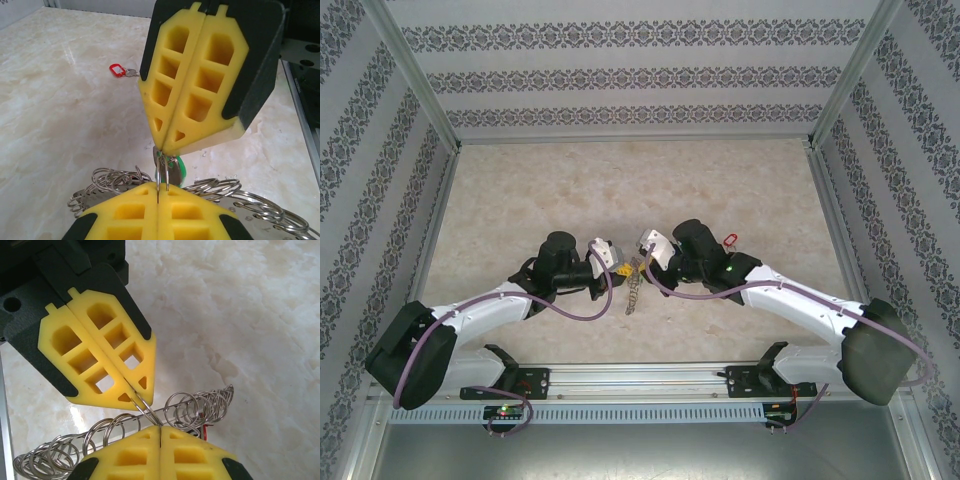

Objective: Put the keys on the keyring

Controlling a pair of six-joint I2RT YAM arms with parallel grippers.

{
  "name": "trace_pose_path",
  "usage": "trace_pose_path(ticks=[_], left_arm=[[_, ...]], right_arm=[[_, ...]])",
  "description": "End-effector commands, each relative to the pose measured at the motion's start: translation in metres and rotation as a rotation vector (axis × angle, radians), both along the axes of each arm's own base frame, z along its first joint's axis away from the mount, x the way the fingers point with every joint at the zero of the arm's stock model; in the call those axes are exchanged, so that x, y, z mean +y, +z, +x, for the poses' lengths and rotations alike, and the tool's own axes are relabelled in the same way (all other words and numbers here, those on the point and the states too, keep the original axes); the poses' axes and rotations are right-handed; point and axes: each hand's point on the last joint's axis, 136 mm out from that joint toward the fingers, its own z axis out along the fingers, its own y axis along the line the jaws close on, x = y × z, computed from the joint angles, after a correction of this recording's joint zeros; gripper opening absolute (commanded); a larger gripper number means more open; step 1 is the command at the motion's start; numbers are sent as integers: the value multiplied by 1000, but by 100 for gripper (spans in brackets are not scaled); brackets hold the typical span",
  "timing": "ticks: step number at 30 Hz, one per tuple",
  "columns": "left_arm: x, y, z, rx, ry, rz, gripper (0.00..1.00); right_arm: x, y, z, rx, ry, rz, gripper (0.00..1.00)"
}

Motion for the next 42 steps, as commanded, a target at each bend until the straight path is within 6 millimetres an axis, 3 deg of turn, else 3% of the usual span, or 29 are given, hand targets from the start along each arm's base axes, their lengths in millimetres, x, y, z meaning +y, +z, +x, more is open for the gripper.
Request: trace_pose_path(ticks=[1, 7, 14, 23, 27, 31, 42], left_arm=[[-2, 12, 0, -36, -9, -32, 0], [-1, 7, 0, -13, -4, -12, 16], [-3, 14, 1, -17, -14, -11, 24], [-7, 23, 1, -16, -37, -32, 27], [-9, 21, 1, -8, -46, -23, 22], [-7, 14, 2, 4, -33, 3, 9], [-3, 2, 2, 17, -15, 29, 0]], right_arm=[[12, 21, 2, -15, 30, 60, 0], [19, 34, -3, -39, 66, 78, 0], [22, 41, -5, -56, 87, 80, 0], [24, 42, -7, -62, 93, 73, 0], [25, 42, -8, -65, 98, 72, 0], [22, 42, -6, -72, 86, 66, 0], [1, 22, 8, -54, -67, 21, 0]])
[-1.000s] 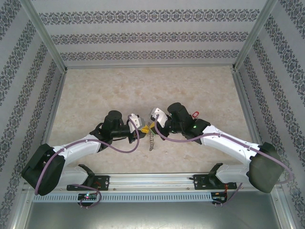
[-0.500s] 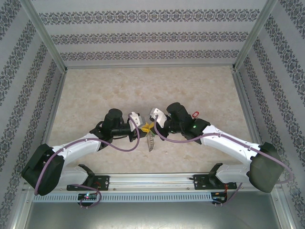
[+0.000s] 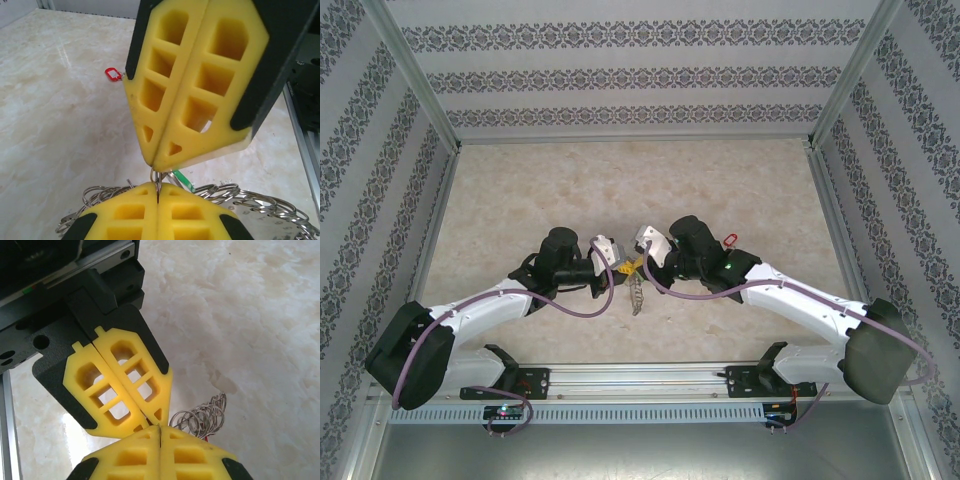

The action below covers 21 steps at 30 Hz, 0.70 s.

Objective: Put the keys on the keyring

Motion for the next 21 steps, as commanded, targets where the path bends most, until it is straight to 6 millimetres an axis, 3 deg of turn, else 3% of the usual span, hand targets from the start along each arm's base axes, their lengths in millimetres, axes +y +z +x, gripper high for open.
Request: trace_pose_path(ticks=[1, 8, 21], left_arm=[[1, -6, 2, 5, 4, 22, 0], [-2, -1, 3, -1, -4, 10, 0], [-1, -6, 1, 34, -7, 25, 15]], right_arm=[[-8, 3, 7, -18, -79, 12, 0], [-13, -2, 7, -13, -107, 13, 0], [3, 10, -4, -28, -10, 58, 0]])
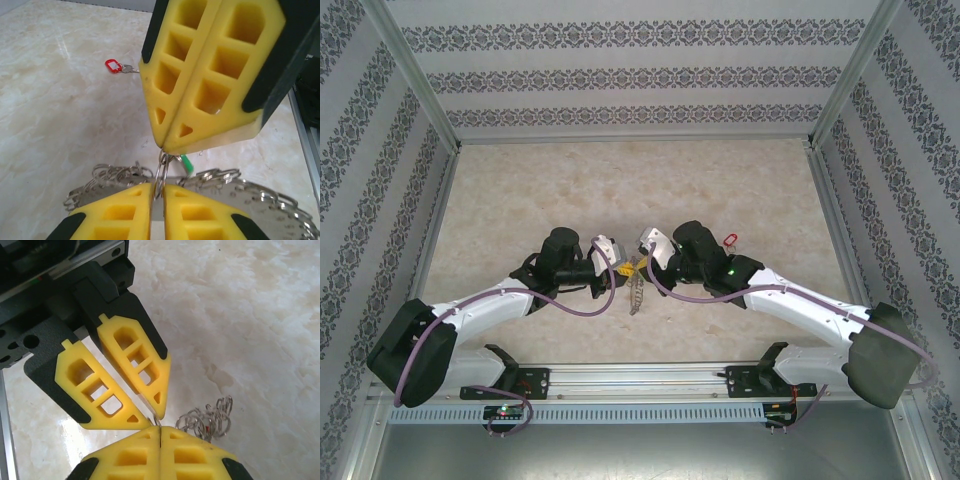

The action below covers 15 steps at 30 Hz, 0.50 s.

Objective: Put the keys on the keyring

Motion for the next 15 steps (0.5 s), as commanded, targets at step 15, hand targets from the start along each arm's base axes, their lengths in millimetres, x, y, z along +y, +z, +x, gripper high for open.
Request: trace_pose_path(ticks=[15], left_arm=[[-10, 8, -2, 8, -69, -17, 24]], right_arm=[[16, 18, -1, -38, 52, 35, 0]])
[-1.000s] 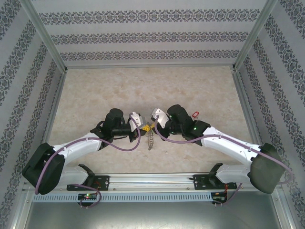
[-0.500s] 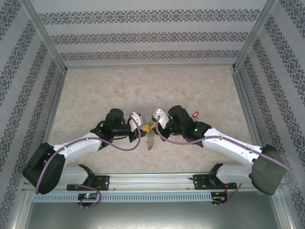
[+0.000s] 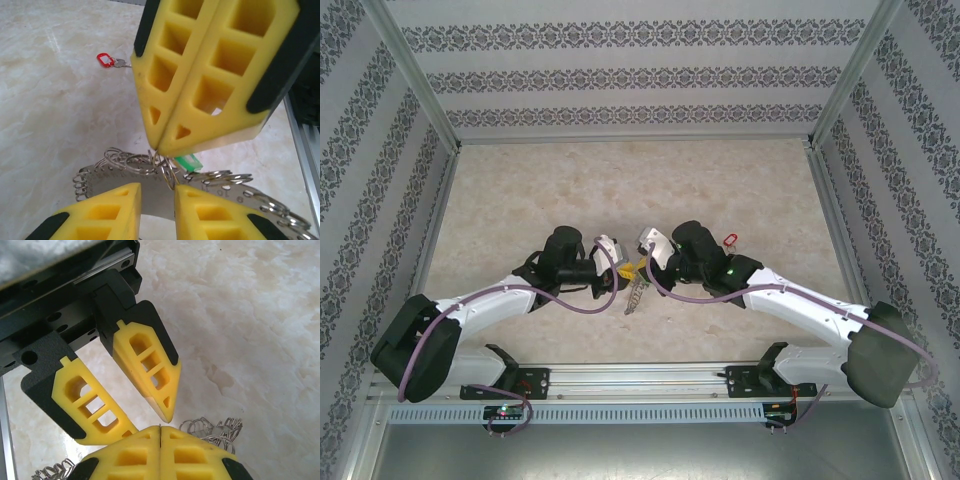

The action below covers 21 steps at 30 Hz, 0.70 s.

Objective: Put the keys on the keyring

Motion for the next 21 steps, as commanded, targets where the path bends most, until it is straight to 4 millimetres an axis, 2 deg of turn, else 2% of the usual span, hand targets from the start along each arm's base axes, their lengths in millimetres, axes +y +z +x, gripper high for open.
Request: trace_pose_path(ticks=[1, 12, 21], left_arm=[[-7, 13, -1, -24, -48, -26, 26], [-5, 11, -3, -21, -48, -19, 28], [-1, 8, 4, -25, -5, 14, 16]], right_arm=[[14, 18, 0, -36, 41, 38, 0], [15, 19, 3, -42, 36, 33, 0], [15, 21, 0, -40, 47, 37, 0]])
